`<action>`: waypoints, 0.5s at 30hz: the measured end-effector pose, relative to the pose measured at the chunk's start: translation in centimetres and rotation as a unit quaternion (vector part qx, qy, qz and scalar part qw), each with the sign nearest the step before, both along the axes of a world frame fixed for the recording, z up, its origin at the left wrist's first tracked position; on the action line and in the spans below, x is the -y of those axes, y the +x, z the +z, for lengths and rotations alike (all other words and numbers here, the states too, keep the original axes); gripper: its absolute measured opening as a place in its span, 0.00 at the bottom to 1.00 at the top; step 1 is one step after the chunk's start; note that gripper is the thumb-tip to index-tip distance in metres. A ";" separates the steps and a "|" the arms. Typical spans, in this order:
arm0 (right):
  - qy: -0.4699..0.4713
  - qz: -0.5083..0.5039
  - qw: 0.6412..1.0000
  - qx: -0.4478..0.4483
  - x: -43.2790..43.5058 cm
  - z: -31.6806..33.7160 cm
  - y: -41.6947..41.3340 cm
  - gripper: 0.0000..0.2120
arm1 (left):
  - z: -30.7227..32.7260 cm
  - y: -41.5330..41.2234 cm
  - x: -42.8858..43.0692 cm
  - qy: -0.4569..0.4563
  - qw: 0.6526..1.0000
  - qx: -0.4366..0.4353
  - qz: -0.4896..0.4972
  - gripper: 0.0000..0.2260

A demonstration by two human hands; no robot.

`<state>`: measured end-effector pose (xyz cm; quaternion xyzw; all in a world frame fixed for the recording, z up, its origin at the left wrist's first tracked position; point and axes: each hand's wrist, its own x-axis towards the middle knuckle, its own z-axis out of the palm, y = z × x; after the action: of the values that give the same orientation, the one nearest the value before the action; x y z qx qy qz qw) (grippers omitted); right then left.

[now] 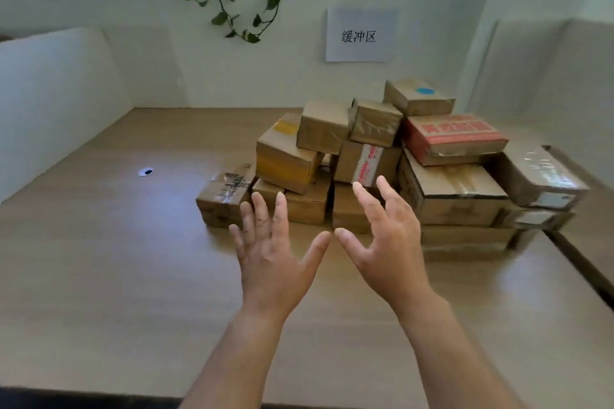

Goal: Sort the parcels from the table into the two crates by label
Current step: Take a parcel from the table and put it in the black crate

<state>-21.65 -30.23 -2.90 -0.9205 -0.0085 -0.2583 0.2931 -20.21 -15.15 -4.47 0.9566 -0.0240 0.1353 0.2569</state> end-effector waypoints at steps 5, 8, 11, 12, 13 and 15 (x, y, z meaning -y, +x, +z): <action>-0.040 -0.061 0.996 -0.043 5.2 0.1 1.8 0.32 | -0.3 4.2 5.2 -0.006 0.998 0.006 -0.069 0.47; -0.051 -0.101 0.991 -0.070 8.4 1.4 3.9 0.33 | 0.4 7.3 8.0 -0.024 0.995 0.012 -0.100 0.46; -0.032 -0.133 0.988 -0.070 10.8 2.2 6.0 0.33 | 1.0 10.0 9.7 -0.030 0.992 0.013 -0.121 0.45; -0.024 -0.140 0.987 -0.071 11.4 2.2 6.7 0.34 | 1.1 10.9 10.3 -0.032 0.991 0.015 -0.126 0.46; -0.019 -0.146 0.986 -0.073 12.0 2.2 7.2 0.34 | 1.2 11.8 10.9 -0.033 0.991 0.017 -0.130 0.46; -0.020 -0.156 0.984 -0.082 13.7 2.2 8.3 0.34 | 1.4 13.4 12.5 -0.030 0.989 0.015 -0.143 0.44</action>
<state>-13.34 -43.94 -0.73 -0.9343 0.1542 -0.2243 0.2302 -6.78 -27.68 -3.06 0.9331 -0.1602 0.1127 0.3017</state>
